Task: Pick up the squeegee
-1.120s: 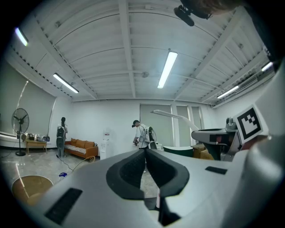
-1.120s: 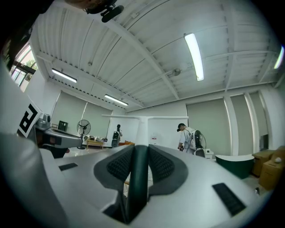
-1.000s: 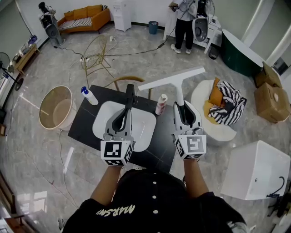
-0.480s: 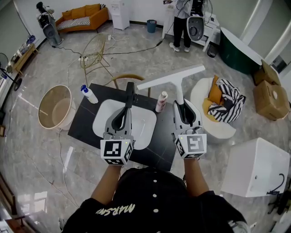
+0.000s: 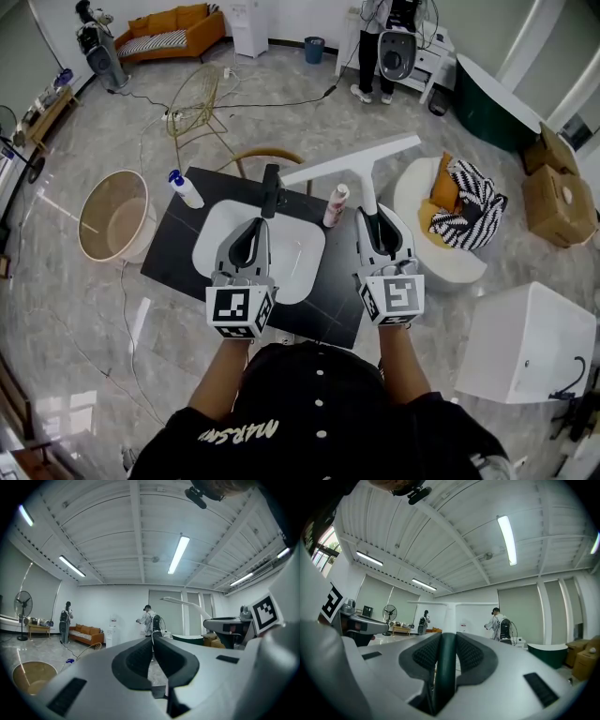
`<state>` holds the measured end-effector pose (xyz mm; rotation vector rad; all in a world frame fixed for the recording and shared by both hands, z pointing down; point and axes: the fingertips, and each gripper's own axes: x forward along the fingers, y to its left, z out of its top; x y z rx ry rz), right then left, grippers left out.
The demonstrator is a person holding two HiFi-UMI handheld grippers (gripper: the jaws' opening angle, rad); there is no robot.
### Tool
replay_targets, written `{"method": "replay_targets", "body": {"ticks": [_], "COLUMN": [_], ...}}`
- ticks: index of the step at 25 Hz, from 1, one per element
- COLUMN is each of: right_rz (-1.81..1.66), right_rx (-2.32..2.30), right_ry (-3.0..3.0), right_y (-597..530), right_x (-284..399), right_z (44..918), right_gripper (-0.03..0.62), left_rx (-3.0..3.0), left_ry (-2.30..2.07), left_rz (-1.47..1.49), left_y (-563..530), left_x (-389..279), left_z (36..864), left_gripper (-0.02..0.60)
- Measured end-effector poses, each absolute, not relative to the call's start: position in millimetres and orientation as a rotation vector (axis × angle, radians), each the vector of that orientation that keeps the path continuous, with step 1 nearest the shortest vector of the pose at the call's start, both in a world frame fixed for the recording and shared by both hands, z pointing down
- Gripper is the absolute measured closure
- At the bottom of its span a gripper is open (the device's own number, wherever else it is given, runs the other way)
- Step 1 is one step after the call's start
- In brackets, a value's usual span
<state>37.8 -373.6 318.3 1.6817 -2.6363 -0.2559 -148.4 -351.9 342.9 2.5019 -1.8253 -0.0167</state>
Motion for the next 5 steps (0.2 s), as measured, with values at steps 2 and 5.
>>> {"method": "replay_targets", "body": {"ticks": [2,5], "right_rz": [-0.261,-0.266], "right_rx": [1.681,1.681], "right_ry": [-2.636,-2.636], "right_y": [-373.0,-372.4], "right_x": [37.0,35.6], "right_z": [318.4,318.3], "right_gripper": [0.507,0.507], "left_rx": [2.508,2.512], "left_ry": [-1.823,-1.821], "left_rz": [-0.013,-0.012], "left_y": [-350.0,-348.2], "left_x": [-147.4,-147.4], "left_z": [344.0,345.4], "left_gripper": [0.561,0.56]}}
